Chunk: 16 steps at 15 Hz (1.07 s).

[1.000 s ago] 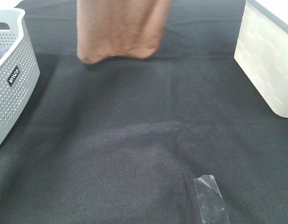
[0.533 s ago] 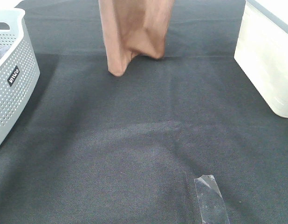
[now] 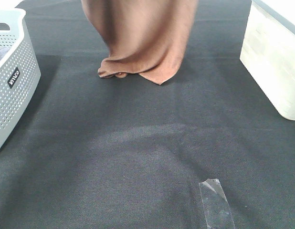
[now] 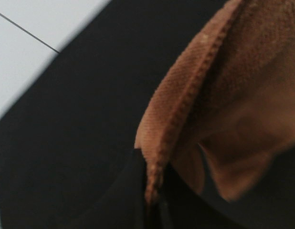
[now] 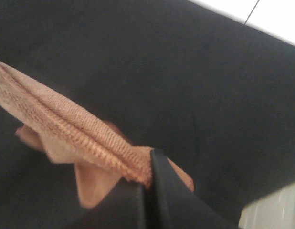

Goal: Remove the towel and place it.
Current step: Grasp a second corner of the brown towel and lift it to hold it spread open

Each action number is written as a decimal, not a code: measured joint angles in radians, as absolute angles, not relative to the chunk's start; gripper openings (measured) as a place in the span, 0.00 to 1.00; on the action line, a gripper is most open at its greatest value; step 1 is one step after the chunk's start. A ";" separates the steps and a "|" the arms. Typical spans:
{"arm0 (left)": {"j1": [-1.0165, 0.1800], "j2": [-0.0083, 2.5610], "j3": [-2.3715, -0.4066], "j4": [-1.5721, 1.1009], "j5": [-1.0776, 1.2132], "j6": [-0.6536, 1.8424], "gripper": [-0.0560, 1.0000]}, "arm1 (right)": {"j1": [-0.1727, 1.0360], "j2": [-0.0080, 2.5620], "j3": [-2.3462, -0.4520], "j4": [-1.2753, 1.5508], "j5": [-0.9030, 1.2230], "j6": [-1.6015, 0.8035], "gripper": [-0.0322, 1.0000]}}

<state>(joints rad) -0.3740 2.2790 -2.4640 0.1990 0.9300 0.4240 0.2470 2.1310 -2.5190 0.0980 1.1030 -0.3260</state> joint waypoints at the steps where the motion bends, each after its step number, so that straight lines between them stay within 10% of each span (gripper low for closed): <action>1: -0.394 2.269 -2.464 0.190 1.016 0.399 0.05 | 0.247 2.114 -2.519 0.089 1.172 -0.326 0.03; 8: -0.427 2.159 -2.464 0.056 1.208 0.182 0.05 | 0.239 1.935 -2.290 0.105 1.221 -0.290 0.03; 16: -0.567 1.610 -1.785 0.037 1.202 0.043 0.05 | 0.238 1.450 -1.641 0.156 1.219 -0.258 0.03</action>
<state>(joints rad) -0.5670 1.6100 -1.7850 0.0370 1.2020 0.0430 0.2380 1.4500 -1.6410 0.1560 1.2190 -0.2580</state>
